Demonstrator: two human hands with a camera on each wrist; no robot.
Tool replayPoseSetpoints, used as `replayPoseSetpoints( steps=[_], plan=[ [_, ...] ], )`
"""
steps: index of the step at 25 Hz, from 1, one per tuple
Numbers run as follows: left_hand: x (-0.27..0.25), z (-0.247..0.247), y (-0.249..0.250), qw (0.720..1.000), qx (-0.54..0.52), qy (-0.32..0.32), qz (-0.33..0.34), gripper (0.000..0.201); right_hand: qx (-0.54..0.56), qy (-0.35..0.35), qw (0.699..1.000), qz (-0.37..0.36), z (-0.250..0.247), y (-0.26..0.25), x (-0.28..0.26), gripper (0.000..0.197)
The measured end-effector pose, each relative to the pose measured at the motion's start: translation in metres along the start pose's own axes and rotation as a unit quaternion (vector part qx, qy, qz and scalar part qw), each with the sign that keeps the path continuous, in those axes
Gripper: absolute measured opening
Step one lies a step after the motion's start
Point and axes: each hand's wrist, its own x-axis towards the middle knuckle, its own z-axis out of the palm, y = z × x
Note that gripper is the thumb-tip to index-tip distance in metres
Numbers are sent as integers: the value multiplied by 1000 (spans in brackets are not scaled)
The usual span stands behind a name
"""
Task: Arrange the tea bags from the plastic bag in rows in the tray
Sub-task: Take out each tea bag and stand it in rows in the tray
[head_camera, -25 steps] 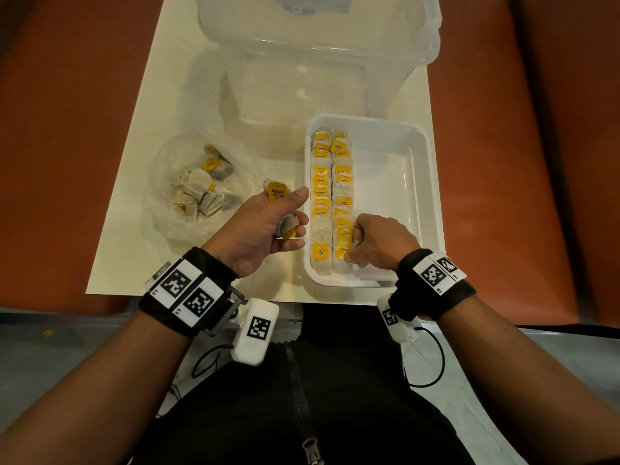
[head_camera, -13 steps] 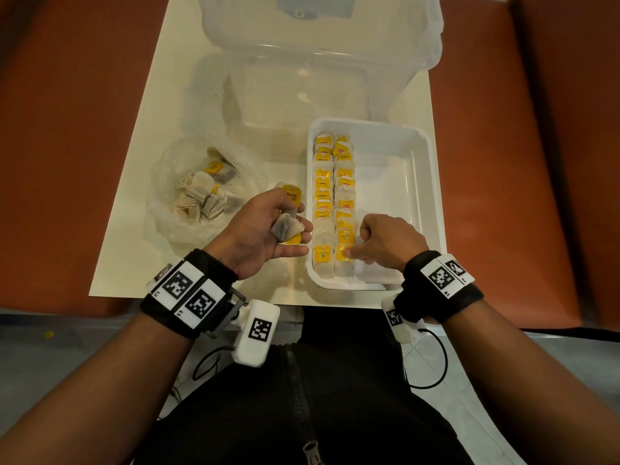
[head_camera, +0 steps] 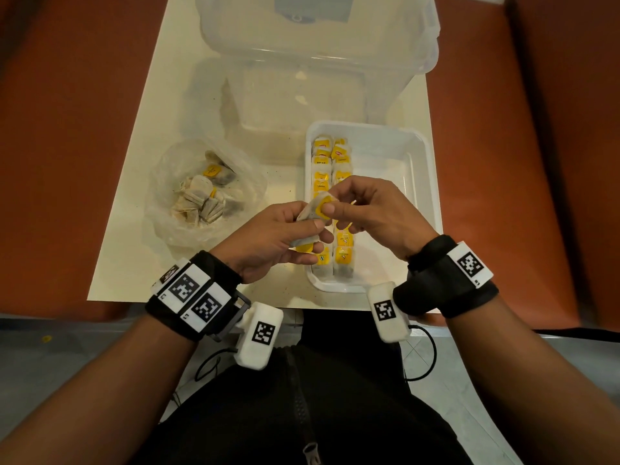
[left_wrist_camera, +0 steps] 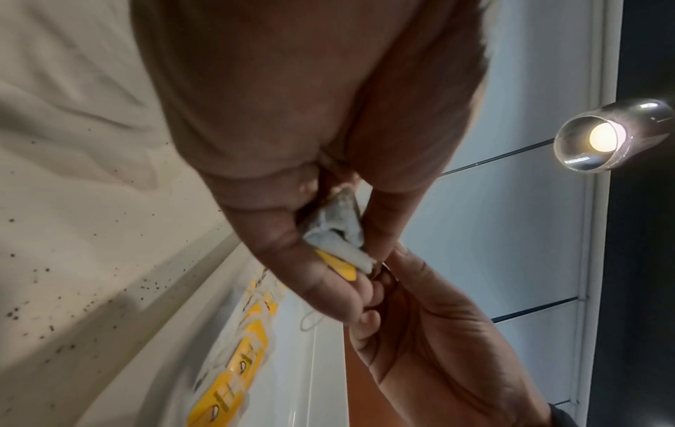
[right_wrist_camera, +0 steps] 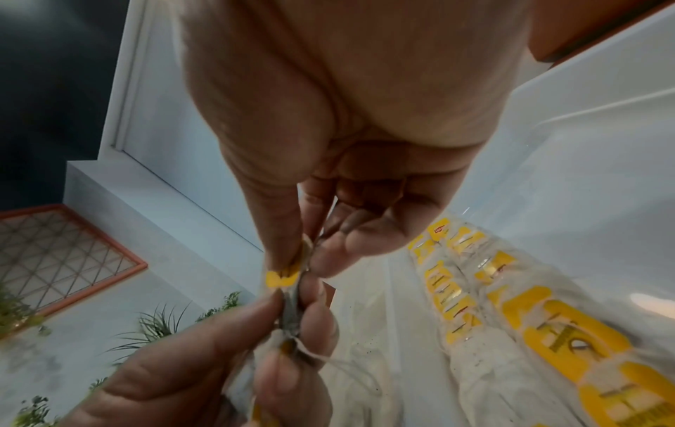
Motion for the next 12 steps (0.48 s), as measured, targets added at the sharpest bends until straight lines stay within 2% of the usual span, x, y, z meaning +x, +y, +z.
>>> replayPoseSetpoints(
  steps=[4,9,12],
  plan=[
    [0,-4,1,1000,11,14,-10,28,54,20,998,21,-4,1,3,9],
    [2,-7,0,1000,8,28,3,34,42,14,999,22,-6,0,1,8],
    [3,-7,1,999,22,40,20,19,45,21,998,28,-6,0,1,8]
  ],
)
